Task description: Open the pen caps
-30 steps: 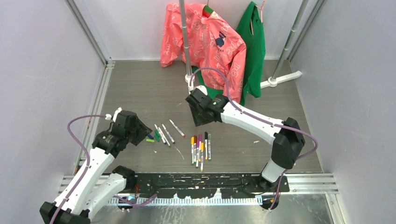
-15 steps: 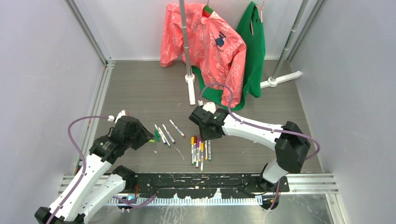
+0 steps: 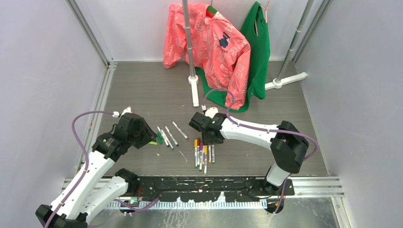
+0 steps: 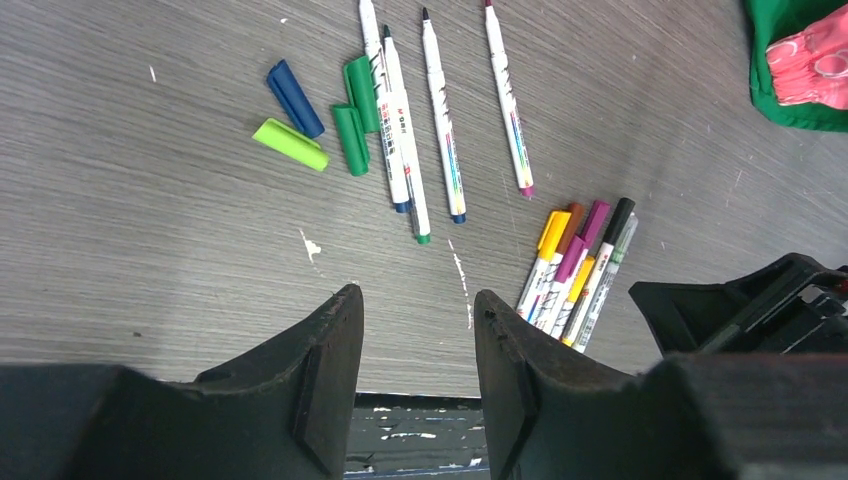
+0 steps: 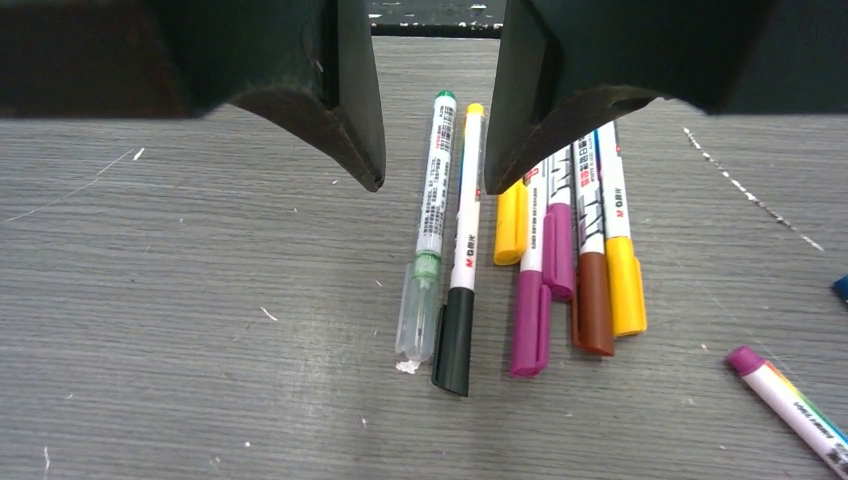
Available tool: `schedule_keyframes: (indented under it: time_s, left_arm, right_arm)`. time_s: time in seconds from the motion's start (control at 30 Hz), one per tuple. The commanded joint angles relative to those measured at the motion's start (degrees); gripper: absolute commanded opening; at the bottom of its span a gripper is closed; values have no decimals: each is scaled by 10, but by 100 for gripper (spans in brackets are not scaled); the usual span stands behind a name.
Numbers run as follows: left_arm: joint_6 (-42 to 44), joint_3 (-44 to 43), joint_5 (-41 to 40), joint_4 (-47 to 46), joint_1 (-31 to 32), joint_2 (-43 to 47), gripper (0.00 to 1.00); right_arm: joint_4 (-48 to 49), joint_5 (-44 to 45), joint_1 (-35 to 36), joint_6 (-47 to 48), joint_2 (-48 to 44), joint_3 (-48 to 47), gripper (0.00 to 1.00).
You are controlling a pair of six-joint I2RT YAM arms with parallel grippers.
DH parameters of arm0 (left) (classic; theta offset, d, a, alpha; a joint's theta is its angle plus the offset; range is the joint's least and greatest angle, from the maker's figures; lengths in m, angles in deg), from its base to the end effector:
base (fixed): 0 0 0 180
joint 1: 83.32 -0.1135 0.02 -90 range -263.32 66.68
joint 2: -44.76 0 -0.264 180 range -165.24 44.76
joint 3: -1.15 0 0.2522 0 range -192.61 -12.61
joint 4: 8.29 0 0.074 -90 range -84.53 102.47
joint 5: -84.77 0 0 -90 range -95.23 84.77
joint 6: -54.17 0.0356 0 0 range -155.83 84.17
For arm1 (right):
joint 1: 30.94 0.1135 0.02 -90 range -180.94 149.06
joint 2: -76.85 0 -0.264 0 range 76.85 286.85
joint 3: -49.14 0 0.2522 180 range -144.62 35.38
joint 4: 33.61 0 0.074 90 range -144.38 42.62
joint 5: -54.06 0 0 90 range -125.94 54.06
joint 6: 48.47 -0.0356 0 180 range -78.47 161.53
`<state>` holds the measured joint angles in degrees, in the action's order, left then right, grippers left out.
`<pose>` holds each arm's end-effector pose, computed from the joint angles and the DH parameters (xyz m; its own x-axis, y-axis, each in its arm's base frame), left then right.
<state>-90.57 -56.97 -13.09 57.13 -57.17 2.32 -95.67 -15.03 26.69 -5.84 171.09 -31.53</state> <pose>0.1266 -0.0567 0.2764 -0.6872 -0.5637 -0.4583 -0.3531 0.8104 -0.4675 0.1774 0.2561 0.2137 -0.8968 -0.1311 -0.4225 -0.1206 0.9914 -0.0516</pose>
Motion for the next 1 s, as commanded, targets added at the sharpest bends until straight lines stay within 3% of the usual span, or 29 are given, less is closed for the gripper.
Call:
schedule_keyframes:
  time_s: [0.0, 0.97]
  left_arm:
    - [24, -21, 2, -15, 2, 2, 45]
    - [31, -7, 12, -31, 2, 7, 45]
  right_arm:
    - [21, 14, -1, -34, -4, 22, 47]
    - [89, -17, 17, -93, -1, 116, 45]
